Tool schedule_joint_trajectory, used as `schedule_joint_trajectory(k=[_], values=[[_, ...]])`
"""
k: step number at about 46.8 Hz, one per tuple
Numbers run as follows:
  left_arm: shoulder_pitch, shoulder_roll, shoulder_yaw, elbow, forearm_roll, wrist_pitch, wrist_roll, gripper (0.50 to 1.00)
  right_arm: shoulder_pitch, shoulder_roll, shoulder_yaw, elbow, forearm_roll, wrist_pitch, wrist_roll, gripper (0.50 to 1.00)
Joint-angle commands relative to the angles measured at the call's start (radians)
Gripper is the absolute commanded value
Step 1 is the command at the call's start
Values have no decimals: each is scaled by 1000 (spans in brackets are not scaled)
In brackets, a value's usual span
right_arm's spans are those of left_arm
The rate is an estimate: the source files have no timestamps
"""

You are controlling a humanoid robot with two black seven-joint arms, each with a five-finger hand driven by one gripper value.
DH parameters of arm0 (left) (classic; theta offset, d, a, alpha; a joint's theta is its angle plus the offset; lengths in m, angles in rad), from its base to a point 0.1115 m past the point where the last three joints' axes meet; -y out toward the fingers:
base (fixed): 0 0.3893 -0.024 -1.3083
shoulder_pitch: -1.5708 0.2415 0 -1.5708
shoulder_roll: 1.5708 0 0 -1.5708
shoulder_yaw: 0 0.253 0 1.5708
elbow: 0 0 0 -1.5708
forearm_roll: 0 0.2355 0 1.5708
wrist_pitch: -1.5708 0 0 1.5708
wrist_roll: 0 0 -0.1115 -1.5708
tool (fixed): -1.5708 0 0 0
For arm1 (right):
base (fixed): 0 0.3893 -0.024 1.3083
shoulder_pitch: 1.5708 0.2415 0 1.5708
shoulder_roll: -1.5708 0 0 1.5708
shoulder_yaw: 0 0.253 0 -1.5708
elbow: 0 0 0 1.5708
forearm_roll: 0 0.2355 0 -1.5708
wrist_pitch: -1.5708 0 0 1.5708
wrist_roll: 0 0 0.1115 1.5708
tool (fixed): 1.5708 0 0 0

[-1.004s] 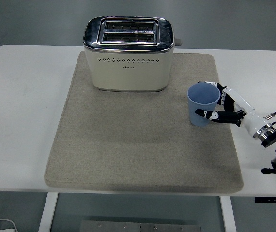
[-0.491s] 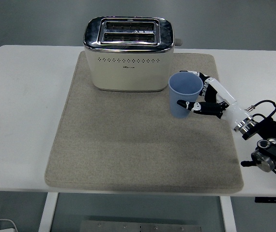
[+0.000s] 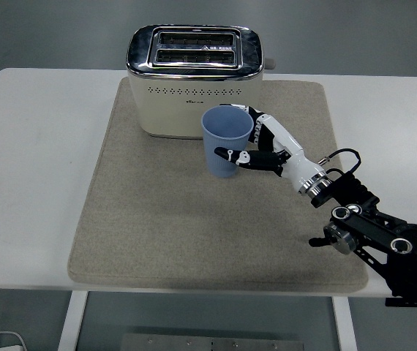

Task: Put the water cup in front of the bread machine

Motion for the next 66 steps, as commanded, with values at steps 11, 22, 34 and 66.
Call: schedule_joint_trajectory(k=[11,22,34,66], values=[[0,0,0,-1,0,0,0,1000,45,118,-43,-108,-2,-2,3,500],[0,0,0,0,0,0,-1,1000,80,179,-48,-220,-5,1,15,500],[0,0,0,0,0,0,0,1000,77,179,-51,-227,-47,-1,46,500],[0,0,0,0,0,0,0,1000,73,179,-85,-238,-53,-42,71,788]])
